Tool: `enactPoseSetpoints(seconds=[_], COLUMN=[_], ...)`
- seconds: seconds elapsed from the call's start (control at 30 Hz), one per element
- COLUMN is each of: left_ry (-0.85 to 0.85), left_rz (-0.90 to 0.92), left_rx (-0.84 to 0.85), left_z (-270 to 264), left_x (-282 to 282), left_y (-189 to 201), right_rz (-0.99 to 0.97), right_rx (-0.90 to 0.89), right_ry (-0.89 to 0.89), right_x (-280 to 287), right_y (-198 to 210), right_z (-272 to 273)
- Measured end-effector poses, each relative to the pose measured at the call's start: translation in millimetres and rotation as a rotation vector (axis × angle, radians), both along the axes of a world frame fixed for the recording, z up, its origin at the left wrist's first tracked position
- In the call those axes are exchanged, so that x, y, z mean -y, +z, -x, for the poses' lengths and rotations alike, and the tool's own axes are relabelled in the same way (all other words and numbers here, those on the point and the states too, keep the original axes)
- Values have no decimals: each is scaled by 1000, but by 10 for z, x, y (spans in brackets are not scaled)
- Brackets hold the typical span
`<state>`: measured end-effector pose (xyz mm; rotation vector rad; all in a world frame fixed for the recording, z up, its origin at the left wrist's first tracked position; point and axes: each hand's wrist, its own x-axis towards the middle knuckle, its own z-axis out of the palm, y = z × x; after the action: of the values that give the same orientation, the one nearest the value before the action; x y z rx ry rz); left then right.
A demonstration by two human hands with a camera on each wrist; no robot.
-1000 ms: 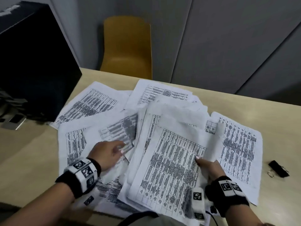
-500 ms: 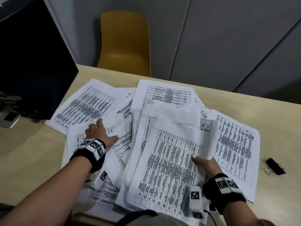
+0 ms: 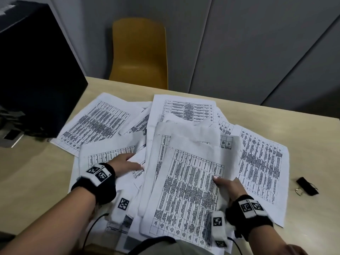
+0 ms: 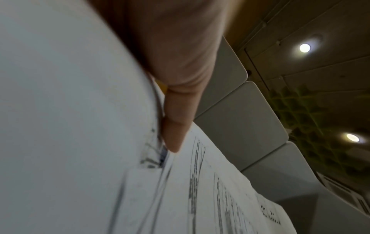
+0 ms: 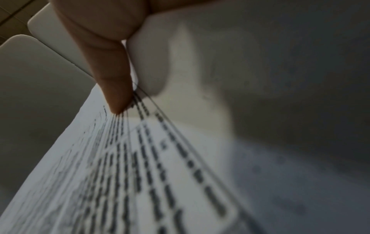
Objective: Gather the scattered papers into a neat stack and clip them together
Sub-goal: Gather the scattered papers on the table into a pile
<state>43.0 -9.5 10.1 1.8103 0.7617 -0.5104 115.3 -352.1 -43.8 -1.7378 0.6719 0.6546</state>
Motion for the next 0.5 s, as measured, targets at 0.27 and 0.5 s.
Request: enactPoseSetpoints(seconds=[0.27, 0.5], left_ry=[23, 449], left_rz=[-305, -126], left_rx=[29, -70], left_z=[247, 788], left_x=[-202, -477], left_y=[111, -77], right_rz=[30, 27], right_rx=[53, 76], right_ry=[36, 27], right_x=[35, 60], right_y=[80, -30], right_z=[19, 43])
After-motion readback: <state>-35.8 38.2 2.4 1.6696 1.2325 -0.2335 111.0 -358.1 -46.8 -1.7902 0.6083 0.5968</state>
